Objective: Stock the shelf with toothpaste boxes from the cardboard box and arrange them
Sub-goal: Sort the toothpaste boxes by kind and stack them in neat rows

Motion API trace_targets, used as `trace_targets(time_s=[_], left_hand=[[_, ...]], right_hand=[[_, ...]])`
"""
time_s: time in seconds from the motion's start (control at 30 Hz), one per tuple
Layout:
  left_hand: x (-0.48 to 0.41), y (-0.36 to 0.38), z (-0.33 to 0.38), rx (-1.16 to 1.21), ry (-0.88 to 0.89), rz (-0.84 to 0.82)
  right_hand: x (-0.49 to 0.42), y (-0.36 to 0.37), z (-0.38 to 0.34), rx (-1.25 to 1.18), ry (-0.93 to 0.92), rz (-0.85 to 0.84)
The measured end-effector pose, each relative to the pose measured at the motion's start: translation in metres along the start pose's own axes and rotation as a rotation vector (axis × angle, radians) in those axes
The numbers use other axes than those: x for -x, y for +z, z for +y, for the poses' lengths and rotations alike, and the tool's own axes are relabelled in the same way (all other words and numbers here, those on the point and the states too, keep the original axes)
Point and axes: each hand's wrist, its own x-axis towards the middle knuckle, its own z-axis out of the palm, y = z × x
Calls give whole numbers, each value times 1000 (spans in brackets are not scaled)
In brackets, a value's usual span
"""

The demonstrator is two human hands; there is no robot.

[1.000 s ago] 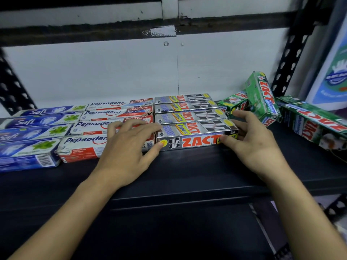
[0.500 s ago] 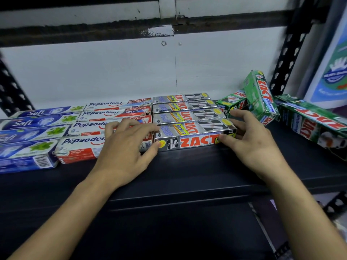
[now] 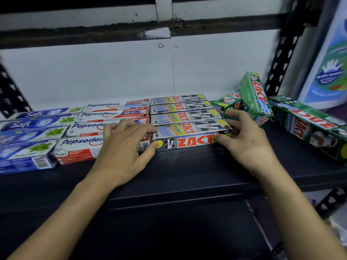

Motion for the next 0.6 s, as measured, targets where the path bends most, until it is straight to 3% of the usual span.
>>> trace_targets(time_s=[0.37,0.6], left_hand=[[-8,-12,26,-152,62,-52],[-54,22,104,-9,70,-92]], right_hand=[[6,-2,-9,-34,-11,32],[13,-5,-9,-70,-47,202]])
